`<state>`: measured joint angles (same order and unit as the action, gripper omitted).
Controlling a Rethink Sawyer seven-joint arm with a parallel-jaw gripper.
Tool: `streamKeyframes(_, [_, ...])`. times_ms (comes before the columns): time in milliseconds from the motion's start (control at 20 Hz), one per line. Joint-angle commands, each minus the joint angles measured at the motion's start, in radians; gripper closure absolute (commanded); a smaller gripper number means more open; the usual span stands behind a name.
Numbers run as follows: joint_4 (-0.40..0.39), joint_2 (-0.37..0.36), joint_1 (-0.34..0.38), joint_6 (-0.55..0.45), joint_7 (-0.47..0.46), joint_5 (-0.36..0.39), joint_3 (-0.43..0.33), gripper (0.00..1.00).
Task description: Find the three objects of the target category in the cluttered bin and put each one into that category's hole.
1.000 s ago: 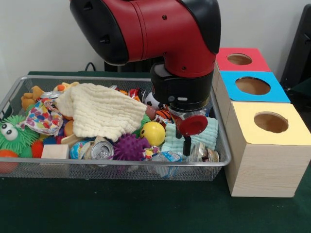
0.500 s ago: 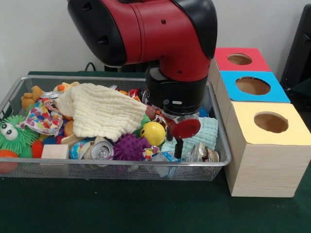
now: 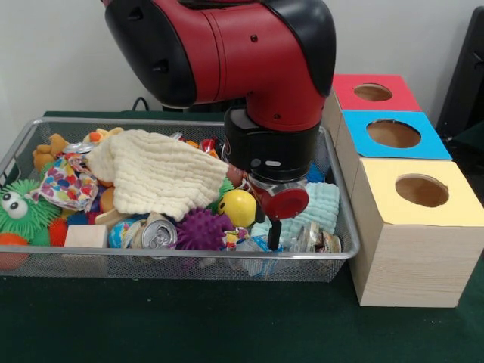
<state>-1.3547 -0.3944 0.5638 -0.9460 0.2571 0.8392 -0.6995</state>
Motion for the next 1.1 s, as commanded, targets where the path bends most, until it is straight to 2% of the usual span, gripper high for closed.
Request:
streamKeyframes(50, [0.019,0.058,0.001,-0.054,-0.237,0.064,0.027,0.0])
streamKeyframes(750, [0.043,0.109,0.008,0.011,-0.256,0.104,0.024,0.0])
streamKeyframes(1000, [0.027,0.103,0.029,0.072,-0.325,0.119,-0.015,0.0])
streamKeyframes(1100, [0.013,0.109,0.047,0.086,-0.361,0.104,-0.044,0.0])
